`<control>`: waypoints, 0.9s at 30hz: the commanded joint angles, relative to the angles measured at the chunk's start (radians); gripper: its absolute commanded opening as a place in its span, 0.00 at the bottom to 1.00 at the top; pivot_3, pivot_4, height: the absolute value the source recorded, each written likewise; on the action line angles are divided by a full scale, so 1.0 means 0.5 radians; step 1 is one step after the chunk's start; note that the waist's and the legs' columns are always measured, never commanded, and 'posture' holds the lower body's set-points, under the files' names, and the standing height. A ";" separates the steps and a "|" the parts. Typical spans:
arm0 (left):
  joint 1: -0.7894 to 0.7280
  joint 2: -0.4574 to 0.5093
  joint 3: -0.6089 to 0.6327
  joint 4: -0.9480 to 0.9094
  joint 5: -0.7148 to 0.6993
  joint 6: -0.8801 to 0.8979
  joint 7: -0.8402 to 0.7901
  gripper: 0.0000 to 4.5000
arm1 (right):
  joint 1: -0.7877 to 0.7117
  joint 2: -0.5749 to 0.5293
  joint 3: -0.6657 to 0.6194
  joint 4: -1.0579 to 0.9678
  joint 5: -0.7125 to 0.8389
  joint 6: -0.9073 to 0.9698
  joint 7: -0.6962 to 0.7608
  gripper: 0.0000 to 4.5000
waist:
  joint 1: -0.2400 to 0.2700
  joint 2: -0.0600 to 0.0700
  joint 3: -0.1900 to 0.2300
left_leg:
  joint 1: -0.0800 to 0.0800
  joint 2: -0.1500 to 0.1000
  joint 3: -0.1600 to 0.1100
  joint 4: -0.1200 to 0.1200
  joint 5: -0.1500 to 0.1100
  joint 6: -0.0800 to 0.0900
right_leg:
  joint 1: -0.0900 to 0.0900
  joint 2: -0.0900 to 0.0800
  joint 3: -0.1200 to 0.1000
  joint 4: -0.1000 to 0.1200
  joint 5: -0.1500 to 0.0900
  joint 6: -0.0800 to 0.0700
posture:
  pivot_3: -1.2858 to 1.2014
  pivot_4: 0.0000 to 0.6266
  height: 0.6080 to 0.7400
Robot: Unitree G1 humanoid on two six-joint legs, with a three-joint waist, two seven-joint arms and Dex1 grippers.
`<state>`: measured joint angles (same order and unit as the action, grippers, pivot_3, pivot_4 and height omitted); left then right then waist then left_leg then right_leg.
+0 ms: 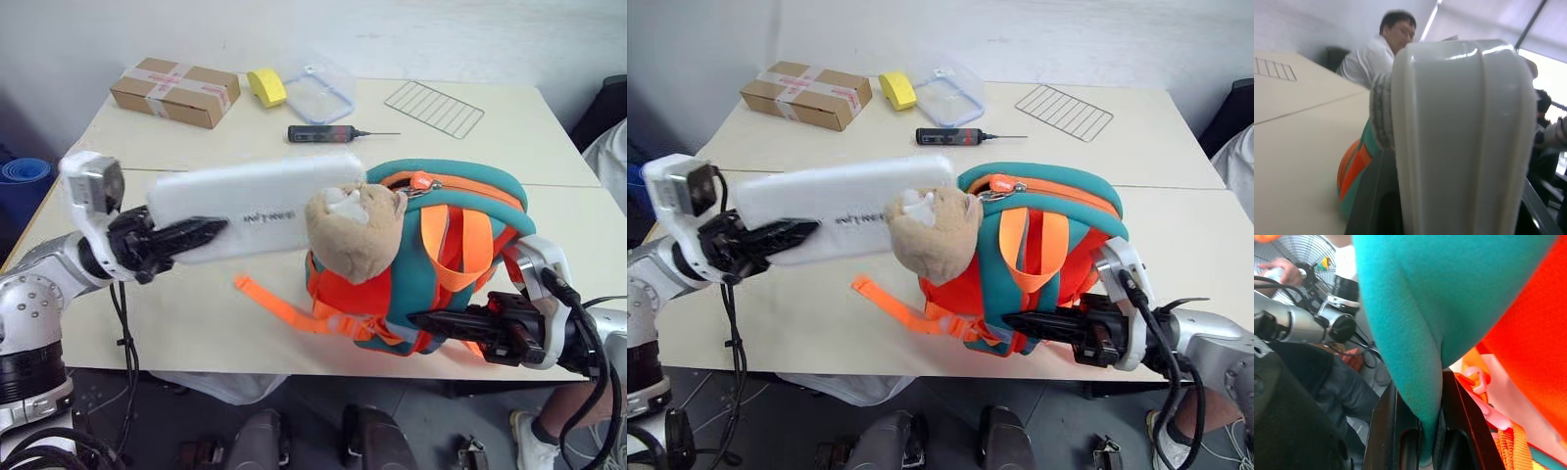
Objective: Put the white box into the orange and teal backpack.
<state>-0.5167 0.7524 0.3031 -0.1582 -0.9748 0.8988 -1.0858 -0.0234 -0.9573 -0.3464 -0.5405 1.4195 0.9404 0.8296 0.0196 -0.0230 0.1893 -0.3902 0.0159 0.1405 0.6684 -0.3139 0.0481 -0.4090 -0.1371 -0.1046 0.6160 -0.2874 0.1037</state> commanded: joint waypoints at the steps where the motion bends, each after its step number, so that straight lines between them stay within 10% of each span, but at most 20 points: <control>1: -0.272 0.019 -0.358 -0.004 0.407 -0.247 0.051 0.27 | -0.059 0.024 0.020 0.001 0.005 -0.018 0.042 0.00 | 0.021 0.000 0.000 | 0.000 0.000 0.000 0.002 0.000 0.000 | 0.000 0.001 -0.001 0.000 0.000 0.000 | 0.52 0.24 1.00; 16: -1.093 -0.968 -1.250 0.742 1.143 -0.780 0.008 0.27 | -0.073 0.086 0.078 -0.007 -0.157 -0.053 0.094 0.00 | 0.021 0.000 0.000 | -0.014 -0.002 0.003 0.016 -0.002 0.012 | -0.005 0.011 -0.018 0.004 0.003 0.005 | 0.52 0.24 1.00; 27: -0.799 -0.622 -0.829 0.518 0.863 -0.794 -0.427 0.73 | 0.085 0.146 -0.012 -0.069 -0.239 -0.147 0.024 0.00 | -0.003 0.002 0.000 | -0.025 0.004 -0.007 0.031 -0.001 0.011 | -0.009 0.002 -0.009 0.007 0.004 0.008 | 0.52 0.24 1.00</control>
<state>-0.9159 0.4068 -0.1636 0.1418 -0.5036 0.5210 -1.2379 0.0162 -0.8914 -0.3110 -0.5497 1.2990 0.8929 0.8380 0.0182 -0.0220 0.1895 -0.4029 0.0182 0.1368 0.6838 -0.3144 0.0536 -0.4132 -0.1349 -0.1097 0.6200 -0.2852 0.1076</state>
